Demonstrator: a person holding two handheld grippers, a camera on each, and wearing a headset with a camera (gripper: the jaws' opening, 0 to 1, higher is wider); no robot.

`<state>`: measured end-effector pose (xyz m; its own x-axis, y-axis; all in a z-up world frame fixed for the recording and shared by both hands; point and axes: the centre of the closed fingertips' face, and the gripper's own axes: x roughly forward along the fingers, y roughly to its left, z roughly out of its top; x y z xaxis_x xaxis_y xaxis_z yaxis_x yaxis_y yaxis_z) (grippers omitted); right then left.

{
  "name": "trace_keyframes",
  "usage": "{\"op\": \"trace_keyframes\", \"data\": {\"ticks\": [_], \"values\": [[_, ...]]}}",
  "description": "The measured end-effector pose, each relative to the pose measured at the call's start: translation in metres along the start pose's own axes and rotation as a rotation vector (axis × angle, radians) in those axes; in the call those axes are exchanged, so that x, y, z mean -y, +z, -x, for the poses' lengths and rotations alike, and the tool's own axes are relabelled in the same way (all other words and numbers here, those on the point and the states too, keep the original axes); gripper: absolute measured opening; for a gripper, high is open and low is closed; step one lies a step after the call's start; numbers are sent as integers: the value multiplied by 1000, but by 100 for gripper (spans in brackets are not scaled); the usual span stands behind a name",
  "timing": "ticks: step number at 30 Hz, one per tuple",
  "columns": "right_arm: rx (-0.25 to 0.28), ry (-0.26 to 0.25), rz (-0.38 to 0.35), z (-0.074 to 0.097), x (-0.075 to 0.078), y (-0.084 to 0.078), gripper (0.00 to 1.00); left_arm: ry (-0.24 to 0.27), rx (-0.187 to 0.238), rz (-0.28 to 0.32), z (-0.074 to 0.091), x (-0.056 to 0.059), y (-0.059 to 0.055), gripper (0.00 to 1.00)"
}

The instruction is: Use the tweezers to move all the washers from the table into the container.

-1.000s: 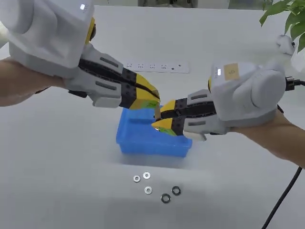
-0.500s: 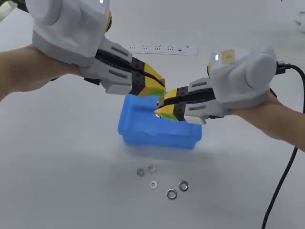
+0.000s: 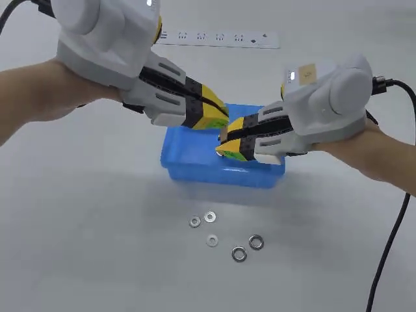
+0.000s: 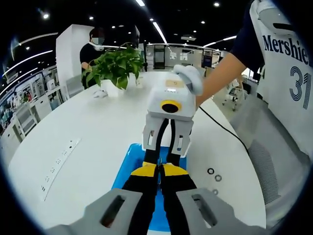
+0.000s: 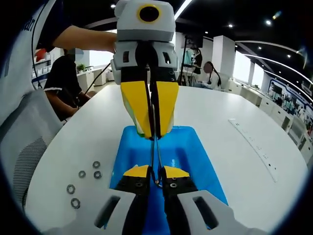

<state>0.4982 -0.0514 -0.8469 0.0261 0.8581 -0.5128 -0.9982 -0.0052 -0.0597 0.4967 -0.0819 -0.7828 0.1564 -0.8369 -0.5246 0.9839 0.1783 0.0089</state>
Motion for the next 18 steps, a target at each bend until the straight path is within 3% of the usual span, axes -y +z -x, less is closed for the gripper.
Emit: {"op": "trace_keyframes", "data": {"ticks": [10,18], "values": [[-15,-18,-10,1,1,-1,11,8,-1,12,0,-2,-1,6],[5,-45,-11,15,2,15,12,23,22,-16,10,1,17,6]]}}
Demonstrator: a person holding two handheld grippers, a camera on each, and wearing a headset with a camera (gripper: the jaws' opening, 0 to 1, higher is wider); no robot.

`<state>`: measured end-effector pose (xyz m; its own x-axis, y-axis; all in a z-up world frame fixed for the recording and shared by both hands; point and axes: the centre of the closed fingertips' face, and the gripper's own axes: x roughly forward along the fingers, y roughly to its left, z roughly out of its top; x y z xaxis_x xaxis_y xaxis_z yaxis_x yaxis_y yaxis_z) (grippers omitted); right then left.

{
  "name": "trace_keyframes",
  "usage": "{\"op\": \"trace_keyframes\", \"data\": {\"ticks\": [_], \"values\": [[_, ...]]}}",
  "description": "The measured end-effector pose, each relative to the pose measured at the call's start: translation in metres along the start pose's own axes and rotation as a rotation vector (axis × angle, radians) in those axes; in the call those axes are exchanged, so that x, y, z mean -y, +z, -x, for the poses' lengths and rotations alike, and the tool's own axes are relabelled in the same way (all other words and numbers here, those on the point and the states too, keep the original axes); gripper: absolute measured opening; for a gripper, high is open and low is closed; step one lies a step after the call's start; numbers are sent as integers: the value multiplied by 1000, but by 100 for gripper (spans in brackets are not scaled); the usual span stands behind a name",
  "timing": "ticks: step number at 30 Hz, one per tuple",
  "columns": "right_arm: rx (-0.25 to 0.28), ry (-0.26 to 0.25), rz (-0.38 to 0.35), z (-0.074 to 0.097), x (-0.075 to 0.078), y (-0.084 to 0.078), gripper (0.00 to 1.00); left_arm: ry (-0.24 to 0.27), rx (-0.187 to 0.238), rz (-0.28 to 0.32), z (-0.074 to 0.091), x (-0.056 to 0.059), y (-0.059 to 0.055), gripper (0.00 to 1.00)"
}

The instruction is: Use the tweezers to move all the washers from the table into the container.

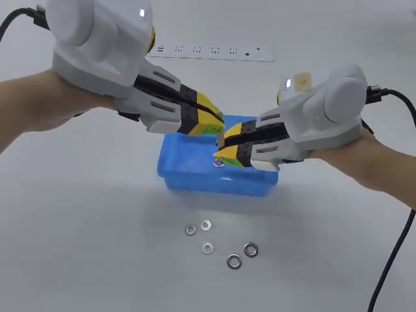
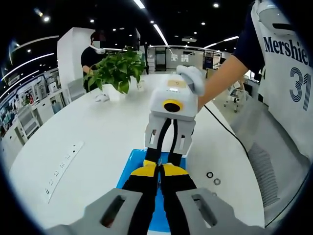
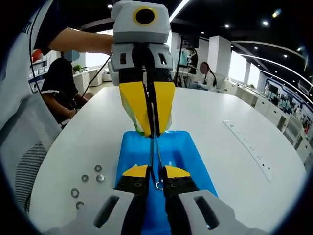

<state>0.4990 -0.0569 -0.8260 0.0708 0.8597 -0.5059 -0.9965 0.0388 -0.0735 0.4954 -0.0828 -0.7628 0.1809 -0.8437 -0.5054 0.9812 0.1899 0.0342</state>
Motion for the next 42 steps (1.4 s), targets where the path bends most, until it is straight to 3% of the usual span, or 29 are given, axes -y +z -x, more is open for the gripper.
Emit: {"op": "trace_keyframes", "data": {"ticks": [5,9,19,32,42], "values": [[26,-2,7,11,-9,15,12,-7,3,-26,8,13,16,6],[39,1,43,21,-24,29,12,-18,2,-53,17,31,29,6],[52,24,106,40,-65,44,12,-34,-4,-94,28,74,44,6],[41,47,85,52,-109,32,12,-56,-16,-89,18,121,43,6],[44,58,54,52,-131,20,12,-53,-15,-64,13,140,36,6]]}}
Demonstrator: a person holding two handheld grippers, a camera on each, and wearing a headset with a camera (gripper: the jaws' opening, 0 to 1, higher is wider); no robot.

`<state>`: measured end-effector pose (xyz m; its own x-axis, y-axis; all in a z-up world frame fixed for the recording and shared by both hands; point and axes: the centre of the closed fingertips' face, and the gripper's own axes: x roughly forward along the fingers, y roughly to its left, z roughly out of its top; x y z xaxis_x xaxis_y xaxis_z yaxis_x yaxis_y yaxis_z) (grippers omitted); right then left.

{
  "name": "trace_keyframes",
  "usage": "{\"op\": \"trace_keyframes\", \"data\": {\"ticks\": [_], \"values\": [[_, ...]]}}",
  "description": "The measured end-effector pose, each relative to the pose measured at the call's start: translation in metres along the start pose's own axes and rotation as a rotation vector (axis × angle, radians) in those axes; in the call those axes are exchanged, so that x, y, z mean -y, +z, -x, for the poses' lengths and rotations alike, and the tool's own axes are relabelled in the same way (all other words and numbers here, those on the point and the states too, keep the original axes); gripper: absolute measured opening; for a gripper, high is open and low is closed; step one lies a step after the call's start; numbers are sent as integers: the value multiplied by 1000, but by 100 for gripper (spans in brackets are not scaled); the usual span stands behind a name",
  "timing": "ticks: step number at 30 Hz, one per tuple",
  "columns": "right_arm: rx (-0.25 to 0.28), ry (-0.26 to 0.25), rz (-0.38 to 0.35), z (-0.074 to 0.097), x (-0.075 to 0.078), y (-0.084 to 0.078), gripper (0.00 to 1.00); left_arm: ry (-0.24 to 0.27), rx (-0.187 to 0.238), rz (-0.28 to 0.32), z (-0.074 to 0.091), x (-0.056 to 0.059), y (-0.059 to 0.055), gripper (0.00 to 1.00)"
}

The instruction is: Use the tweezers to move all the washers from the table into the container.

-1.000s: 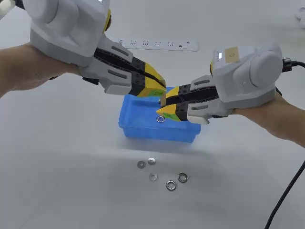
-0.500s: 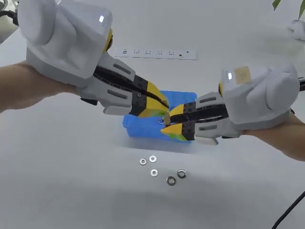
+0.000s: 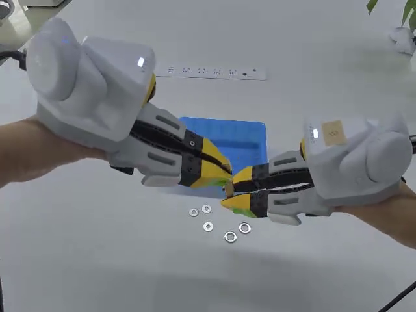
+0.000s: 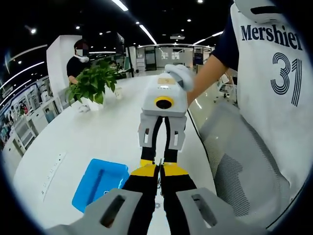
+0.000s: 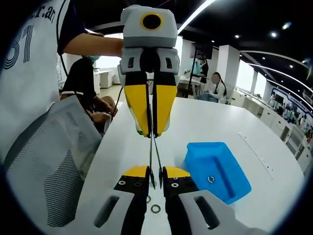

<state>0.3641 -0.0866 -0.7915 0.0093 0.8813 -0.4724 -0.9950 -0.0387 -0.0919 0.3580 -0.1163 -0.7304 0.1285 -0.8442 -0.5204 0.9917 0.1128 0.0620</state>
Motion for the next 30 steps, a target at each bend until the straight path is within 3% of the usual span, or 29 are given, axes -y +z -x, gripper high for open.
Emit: {"op": "trace_keyframes", "data": {"ticks": [10,17,20,25,30], "values": [[-22,34,-22,-8,-17,-20,12,-15,-8,46,-10,15,-19,6],[-23,36,-49,-11,-18,-30,12,-11,-16,62,-16,14,-27,6],[-26,32,-57,-13,-18,-34,12,-12,-36,31,-18,14,-31,6],[-49,38,-55,-19,-22,-45,12,-31,-69,43,-24,16,-43,6],[-49,36,-64,-22,-20,-48,12,-34,-81,45,-25,14,-47,6]]}}
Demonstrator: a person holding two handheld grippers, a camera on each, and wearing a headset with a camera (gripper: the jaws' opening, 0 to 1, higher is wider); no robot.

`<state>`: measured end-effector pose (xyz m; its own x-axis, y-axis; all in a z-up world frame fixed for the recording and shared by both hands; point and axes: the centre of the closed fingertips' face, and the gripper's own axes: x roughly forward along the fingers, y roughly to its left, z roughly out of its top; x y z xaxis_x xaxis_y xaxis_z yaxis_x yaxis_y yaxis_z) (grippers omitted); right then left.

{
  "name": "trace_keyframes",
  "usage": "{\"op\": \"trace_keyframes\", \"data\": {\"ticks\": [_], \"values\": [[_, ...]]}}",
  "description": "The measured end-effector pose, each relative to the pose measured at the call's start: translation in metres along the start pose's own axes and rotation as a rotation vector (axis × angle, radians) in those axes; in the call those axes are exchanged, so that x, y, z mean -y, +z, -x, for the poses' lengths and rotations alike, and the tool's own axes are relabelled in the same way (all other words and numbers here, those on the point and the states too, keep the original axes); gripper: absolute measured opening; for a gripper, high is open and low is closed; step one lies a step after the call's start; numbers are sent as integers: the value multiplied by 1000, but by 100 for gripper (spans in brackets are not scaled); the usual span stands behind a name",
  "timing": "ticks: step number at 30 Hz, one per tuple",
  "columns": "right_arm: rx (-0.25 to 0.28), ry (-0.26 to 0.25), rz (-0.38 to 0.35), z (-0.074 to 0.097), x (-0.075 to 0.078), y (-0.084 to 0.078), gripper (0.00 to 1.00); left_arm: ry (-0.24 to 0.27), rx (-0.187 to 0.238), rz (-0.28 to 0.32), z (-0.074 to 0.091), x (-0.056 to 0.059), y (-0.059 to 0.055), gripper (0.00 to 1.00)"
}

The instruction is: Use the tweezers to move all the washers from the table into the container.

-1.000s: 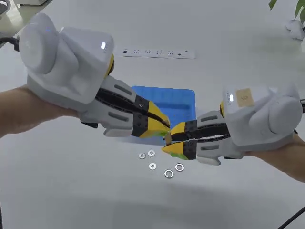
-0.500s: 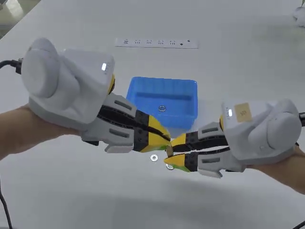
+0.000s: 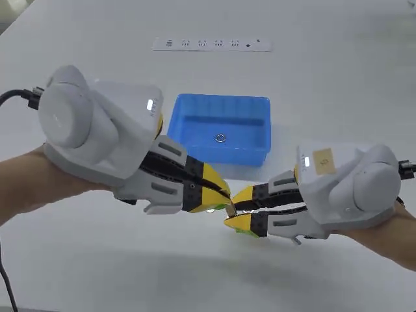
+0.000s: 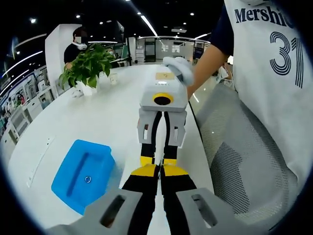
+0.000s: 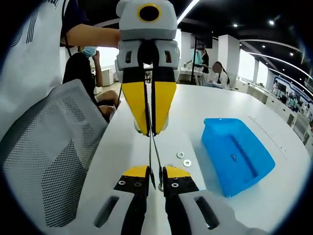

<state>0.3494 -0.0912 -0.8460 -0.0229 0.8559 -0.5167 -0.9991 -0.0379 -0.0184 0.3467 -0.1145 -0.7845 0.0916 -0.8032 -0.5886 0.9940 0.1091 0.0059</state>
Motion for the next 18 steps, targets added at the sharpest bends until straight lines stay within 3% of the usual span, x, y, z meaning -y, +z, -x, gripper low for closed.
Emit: {"op": "trace_keyframes", "data": {"ticks": [18], "values": [[7,3,-38,-7,4,-5,12,-4,-25,11,-2,-5,-6,6]]}}
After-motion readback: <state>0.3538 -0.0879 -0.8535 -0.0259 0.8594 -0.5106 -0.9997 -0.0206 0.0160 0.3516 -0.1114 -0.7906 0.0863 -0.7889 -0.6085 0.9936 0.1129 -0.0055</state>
